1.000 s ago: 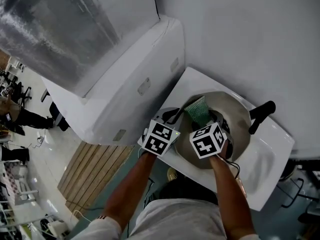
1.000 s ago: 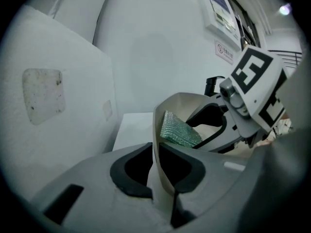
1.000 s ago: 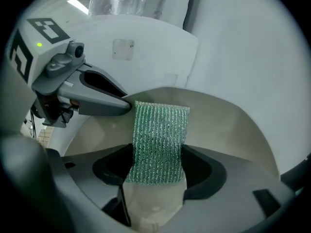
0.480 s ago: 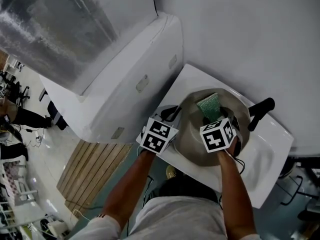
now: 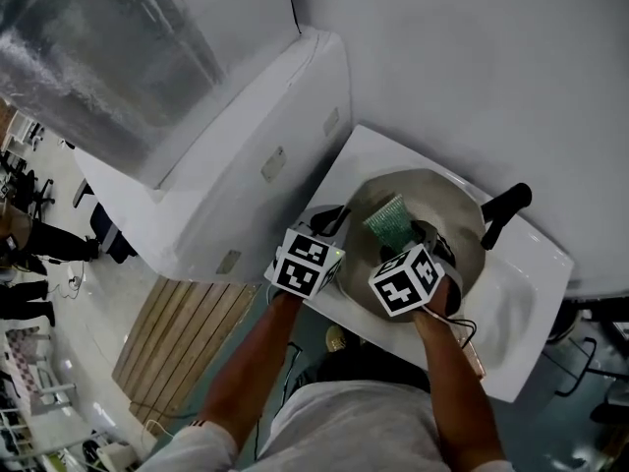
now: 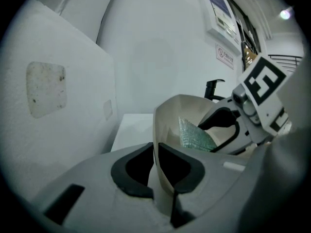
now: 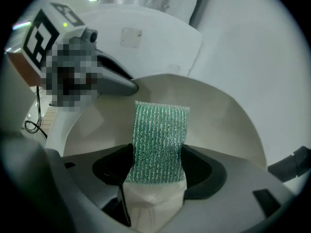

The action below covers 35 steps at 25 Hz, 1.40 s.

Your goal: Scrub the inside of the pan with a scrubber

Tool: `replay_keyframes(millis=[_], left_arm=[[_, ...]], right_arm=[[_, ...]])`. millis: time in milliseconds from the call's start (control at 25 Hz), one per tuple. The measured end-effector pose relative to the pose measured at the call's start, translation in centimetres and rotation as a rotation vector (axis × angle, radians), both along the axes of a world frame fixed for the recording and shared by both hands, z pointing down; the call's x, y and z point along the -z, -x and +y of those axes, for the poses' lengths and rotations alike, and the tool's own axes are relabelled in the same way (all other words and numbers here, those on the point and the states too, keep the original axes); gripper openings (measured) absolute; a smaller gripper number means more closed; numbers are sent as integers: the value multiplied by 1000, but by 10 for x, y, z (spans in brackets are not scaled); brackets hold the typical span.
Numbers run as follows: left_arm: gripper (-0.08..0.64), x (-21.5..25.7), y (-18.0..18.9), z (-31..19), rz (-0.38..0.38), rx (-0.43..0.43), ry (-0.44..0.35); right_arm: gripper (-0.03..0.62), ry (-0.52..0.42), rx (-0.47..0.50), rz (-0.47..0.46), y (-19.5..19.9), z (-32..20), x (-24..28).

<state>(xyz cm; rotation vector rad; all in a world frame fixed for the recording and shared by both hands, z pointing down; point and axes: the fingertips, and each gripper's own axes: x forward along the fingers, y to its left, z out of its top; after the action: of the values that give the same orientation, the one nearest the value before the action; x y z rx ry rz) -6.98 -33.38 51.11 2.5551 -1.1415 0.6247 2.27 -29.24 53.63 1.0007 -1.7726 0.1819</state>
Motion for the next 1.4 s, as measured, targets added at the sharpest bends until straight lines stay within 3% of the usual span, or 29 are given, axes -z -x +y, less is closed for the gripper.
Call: replay_keyframes(millis=[400, 1000, 1200, 1400], left_arm=[[44, 1, 0, 1, 9, -5, 6], [44, 0, 0, 2, 8, -8, 6], [44, -1, 1, 2, 7, -5, 8], [44, 0, 1, 2, 5, -2, 7]], right_arm=[[304, 70, 102, 77, 30, 19, -33], [304, 37, -50, 139, -47, 9, -20], [304, 38, -3, 116, -33, 26, -14], [304, 81, 95, 83, 7, 50, -25]])
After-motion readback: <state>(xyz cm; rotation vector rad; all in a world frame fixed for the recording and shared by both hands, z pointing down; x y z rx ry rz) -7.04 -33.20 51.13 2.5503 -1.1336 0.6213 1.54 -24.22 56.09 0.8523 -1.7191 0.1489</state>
